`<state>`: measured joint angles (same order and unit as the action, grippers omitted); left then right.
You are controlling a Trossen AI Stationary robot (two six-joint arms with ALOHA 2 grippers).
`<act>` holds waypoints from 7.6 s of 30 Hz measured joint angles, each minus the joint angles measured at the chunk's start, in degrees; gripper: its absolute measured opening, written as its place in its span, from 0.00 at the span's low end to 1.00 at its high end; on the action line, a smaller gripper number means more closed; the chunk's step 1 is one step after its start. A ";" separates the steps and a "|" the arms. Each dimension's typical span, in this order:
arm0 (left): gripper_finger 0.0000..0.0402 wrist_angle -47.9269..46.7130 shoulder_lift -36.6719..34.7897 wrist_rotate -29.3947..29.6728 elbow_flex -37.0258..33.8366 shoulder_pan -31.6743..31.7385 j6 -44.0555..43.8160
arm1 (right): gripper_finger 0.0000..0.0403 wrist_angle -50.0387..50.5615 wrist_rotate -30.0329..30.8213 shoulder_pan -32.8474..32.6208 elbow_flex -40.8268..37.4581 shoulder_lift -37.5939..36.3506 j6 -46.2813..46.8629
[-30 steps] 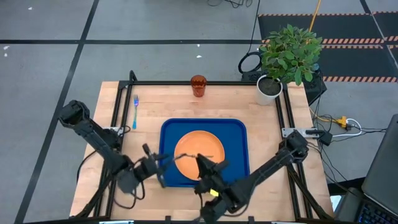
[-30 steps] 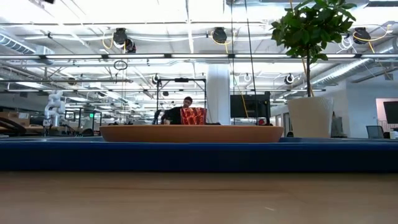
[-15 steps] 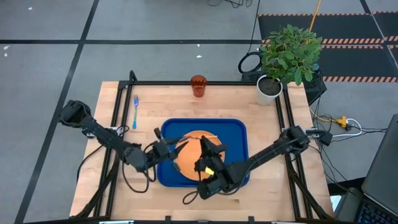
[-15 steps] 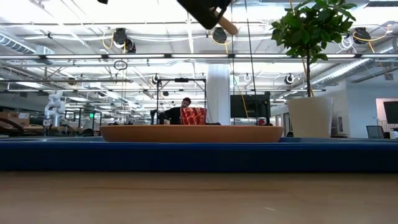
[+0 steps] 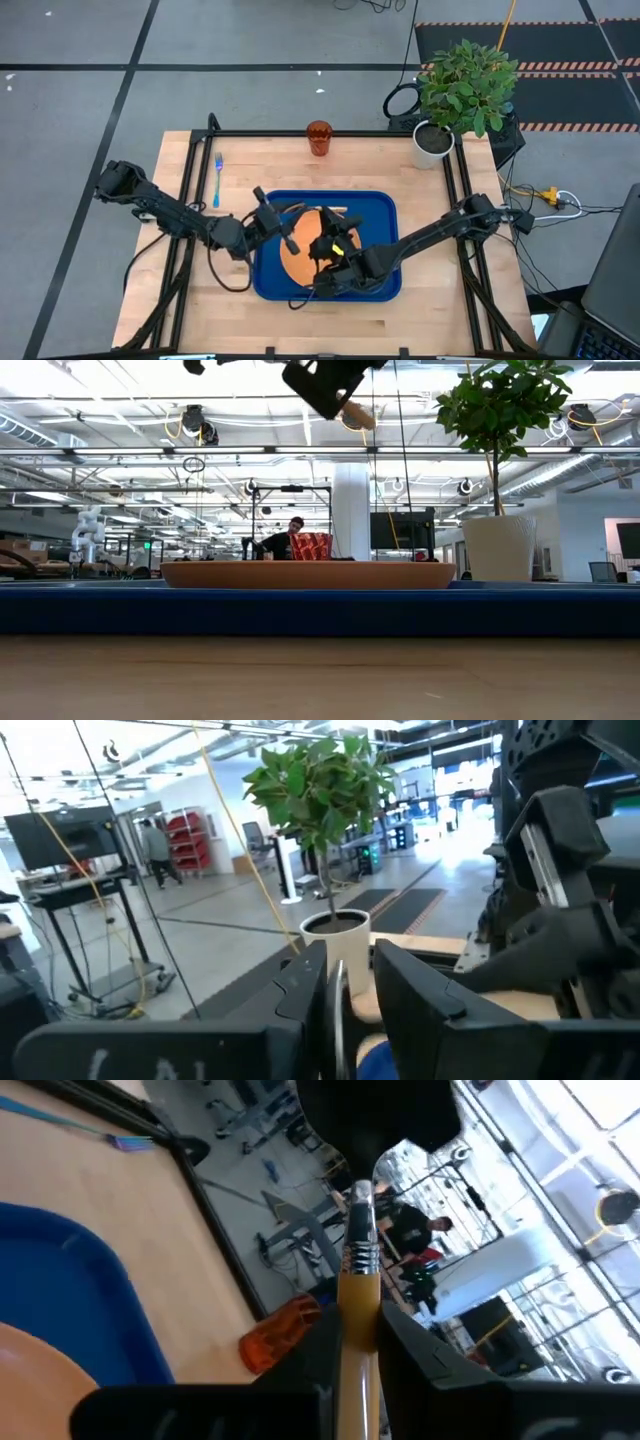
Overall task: Pick and place plate/cup/fork/spoon on tray
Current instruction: Put the yellow spoon on the blue serving tray to the left of the orange plate
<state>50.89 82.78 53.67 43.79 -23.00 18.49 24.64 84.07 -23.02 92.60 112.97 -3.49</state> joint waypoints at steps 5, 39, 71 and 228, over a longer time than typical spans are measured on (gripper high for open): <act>0.22 -0.12 0.00 -0.20 0.00 0.05 3.10 | 0.14 -1.09 -1.81 0.47 -0.09 0.00 0.64; 0.04 -7.98 -1.02 14.41 -0.02 -8.28 20.00 | 0.35 -7.68 5.90 -2.12 -0.07 -1.23 -4.43; 0.06 -99.52 -15.70 -58.39 12.98 26.32 -29.43 | 0.36 -4.46 4.02 -6.47 -13.46 -9.95 1.42; 0.36 -87.15 9.07 -44.11 13.74 25.92 8.23 | 0.36 -10.18 -25.86 -6.35 -38.21 -28.72 25.42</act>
<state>-36.27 91.85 9.56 57.53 2.92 26.72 14.45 58.22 -29.36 54.39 84.25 21.93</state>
